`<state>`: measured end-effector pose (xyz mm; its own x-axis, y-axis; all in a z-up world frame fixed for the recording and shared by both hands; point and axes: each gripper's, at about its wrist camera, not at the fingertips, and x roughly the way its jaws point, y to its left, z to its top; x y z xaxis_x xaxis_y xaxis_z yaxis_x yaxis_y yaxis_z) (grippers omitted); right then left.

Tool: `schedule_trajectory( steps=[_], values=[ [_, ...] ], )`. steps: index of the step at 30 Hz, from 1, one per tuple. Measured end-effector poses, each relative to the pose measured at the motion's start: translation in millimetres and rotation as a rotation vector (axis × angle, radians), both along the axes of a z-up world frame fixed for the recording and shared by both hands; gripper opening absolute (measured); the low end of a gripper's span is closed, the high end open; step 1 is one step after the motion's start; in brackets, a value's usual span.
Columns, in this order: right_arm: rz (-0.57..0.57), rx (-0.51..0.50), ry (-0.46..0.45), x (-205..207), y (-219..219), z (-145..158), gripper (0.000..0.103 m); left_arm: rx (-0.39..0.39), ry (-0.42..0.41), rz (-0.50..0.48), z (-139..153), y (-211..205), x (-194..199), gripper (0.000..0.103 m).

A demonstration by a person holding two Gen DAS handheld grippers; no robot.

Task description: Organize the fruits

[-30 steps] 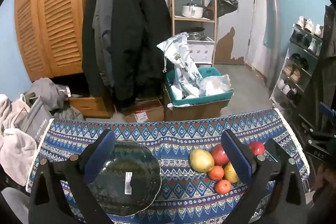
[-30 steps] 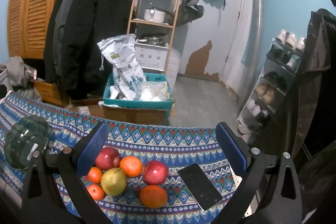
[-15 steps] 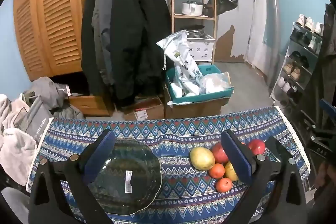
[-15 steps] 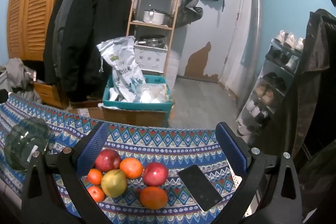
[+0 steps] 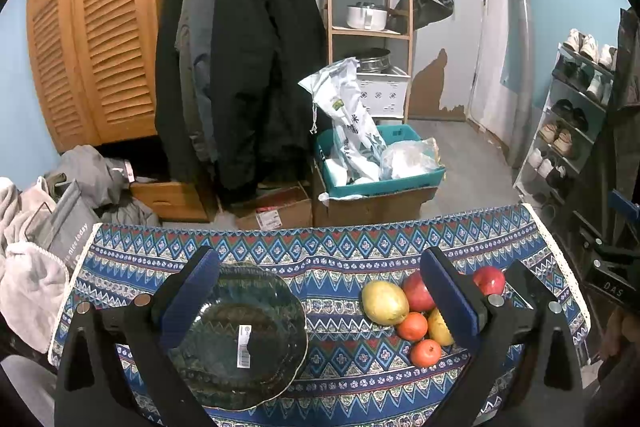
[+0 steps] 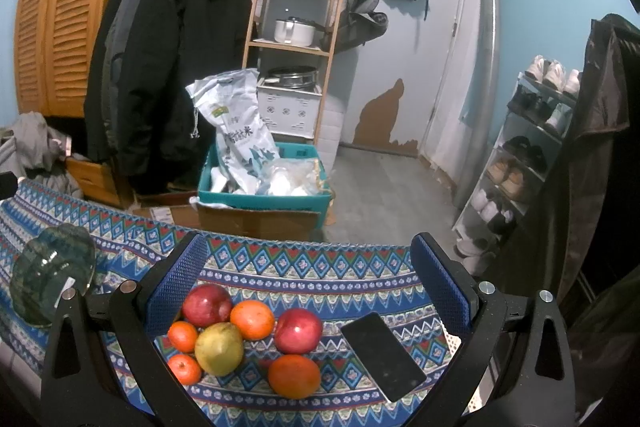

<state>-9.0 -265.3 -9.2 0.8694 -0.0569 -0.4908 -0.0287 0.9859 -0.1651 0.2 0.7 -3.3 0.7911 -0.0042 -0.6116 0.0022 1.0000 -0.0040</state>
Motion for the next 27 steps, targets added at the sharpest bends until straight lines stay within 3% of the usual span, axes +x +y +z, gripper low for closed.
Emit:
schedule_trajectory(
  steps=[27],
  values=[
    [0.001,0.005,0.001,0.3,0.2,-2.3,0.100,0.002,0.003,-0.002,-1.8,-1.2,-0.1,0.101]
  ],
)
